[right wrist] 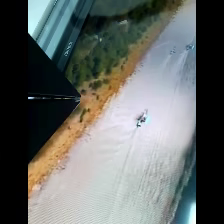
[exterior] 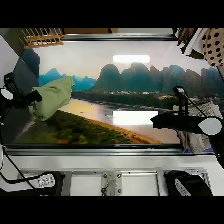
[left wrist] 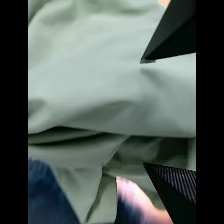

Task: Fold the clothes and pants, and hang the long-sleeved shirts on hangers.

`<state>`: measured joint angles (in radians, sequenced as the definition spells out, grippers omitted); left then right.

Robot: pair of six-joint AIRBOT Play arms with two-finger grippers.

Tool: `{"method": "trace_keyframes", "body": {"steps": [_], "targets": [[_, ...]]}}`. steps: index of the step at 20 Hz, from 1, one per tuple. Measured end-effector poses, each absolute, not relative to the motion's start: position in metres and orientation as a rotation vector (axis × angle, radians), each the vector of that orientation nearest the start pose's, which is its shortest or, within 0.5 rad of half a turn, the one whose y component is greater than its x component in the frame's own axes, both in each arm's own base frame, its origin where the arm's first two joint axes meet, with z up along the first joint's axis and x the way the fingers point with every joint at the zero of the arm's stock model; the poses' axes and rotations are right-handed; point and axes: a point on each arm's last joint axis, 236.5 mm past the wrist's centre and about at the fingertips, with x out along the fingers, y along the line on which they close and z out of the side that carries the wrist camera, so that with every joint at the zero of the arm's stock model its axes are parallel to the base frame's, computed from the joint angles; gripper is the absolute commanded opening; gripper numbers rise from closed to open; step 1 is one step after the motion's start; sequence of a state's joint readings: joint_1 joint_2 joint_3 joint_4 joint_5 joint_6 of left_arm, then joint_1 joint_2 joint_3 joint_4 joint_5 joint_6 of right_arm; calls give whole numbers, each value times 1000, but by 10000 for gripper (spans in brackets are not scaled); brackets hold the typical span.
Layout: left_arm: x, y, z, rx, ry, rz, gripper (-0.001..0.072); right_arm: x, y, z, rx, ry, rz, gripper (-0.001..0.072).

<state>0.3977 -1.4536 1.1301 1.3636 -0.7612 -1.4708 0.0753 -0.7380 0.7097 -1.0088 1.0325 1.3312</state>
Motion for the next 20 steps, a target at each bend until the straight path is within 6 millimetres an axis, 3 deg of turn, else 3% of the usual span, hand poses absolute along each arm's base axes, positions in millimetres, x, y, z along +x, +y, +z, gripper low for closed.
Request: {"method": "trace_keyframes", "body": {"steps": [1,4,5,7,10,14,18,19,20], "targets": [[436,142,-49,-349,1058,244,692,281,130,60,263,996,470,16],[438,126,-68,-380,1103,208,43,281,130,60,263,996,470,17],[439,119,-67,-387,1105,199,5,281,130,60,263,995,470,17],[443,100,-52,-377,1091,167,5,281,130,60,263,996,470,16],[444,38,-2,-311,1042,39,5,281,130,60,263,996,470,17],[409,-92,65,-178,1005,-241,5,281,130,60,263,995,470,16],[354,-216,104,-97,948,-516,7,281,134,63,286,992,482,17],[345,-237,108,-87,933,-563,162,281,135,64,295,990,486,16],[336,-258,110,-78,917,-608,566,282,136,65,299,984,485,16]]}}
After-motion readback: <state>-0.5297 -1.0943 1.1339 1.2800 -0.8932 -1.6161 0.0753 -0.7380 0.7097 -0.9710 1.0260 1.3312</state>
